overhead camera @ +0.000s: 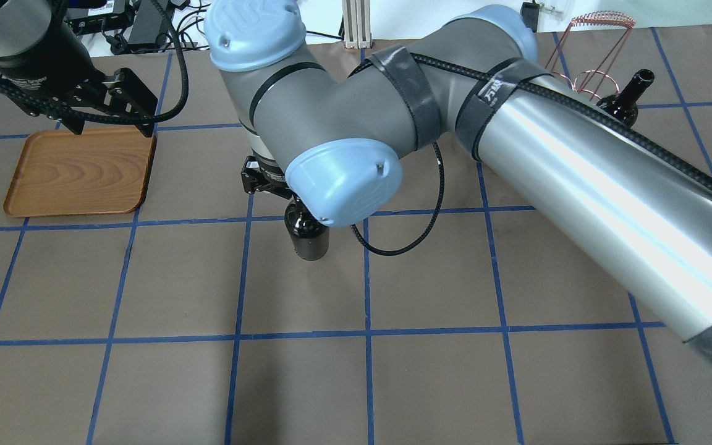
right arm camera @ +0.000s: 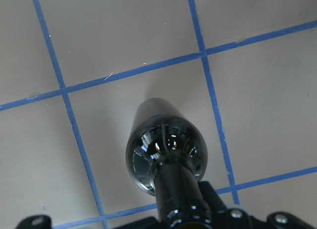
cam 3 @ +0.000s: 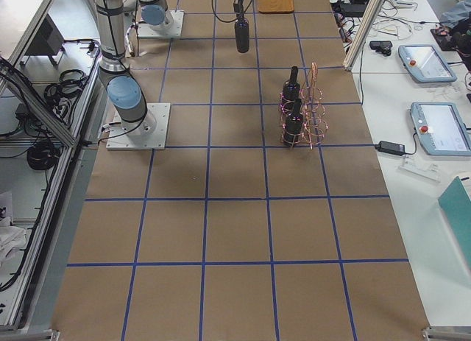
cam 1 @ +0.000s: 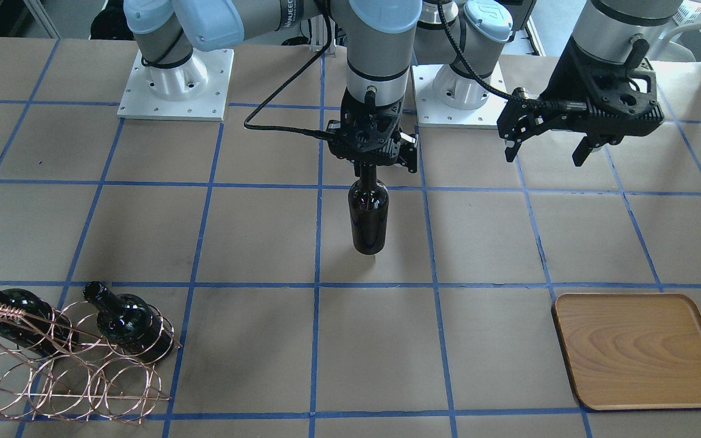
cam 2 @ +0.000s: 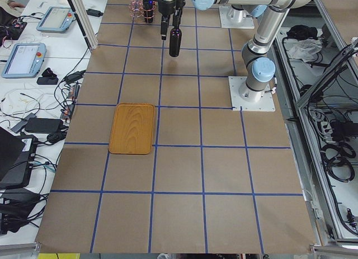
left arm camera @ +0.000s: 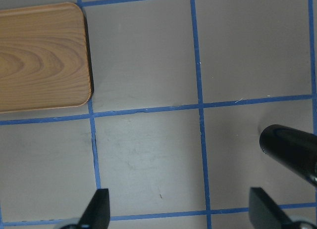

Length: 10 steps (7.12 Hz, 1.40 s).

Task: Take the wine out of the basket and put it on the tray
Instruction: 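Carry the bottle toward the tray with the right gripper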

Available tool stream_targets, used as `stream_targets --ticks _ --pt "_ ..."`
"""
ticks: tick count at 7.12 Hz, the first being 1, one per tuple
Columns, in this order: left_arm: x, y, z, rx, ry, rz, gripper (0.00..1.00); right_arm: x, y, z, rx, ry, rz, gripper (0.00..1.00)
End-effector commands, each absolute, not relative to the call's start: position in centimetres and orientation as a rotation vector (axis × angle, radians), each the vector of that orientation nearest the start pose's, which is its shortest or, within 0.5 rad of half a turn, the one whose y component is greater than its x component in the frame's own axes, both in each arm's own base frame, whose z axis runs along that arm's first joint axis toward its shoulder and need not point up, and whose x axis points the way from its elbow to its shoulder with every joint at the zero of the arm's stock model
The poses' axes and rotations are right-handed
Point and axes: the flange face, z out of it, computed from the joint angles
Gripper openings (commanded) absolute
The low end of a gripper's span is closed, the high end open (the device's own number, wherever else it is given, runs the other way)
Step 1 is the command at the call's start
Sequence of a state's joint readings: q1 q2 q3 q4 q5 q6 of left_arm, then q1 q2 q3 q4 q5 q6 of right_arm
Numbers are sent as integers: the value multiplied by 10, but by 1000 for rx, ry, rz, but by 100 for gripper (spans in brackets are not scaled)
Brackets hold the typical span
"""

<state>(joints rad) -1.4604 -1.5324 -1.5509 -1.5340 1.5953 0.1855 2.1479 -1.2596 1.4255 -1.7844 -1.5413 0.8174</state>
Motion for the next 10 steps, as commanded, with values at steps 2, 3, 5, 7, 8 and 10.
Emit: stream_targets --ticks 2,3,5,7,8,10 --pt "-77 -495 520 115 3098 -140 100 477 -434 399 359 3055 -40 4" --pt "-77 -495 520 117 3098 -140 100 479 -431 401 351 3054 -43 4" --pt "-63 -497 520 186 3100 -135 100 481 -428 398 343 3059 -33 4" --pt "-26 -500 519 259 3115 -124 100 488 -419 396 320 3065 -27 5" --pt "-17 -500 518 276 3116 -121 100 489 -419 393 317 3067 -23 5" --pt "-14 -498 518 288 3113 -92 100 491 -422 384 319 3078 -4 12"
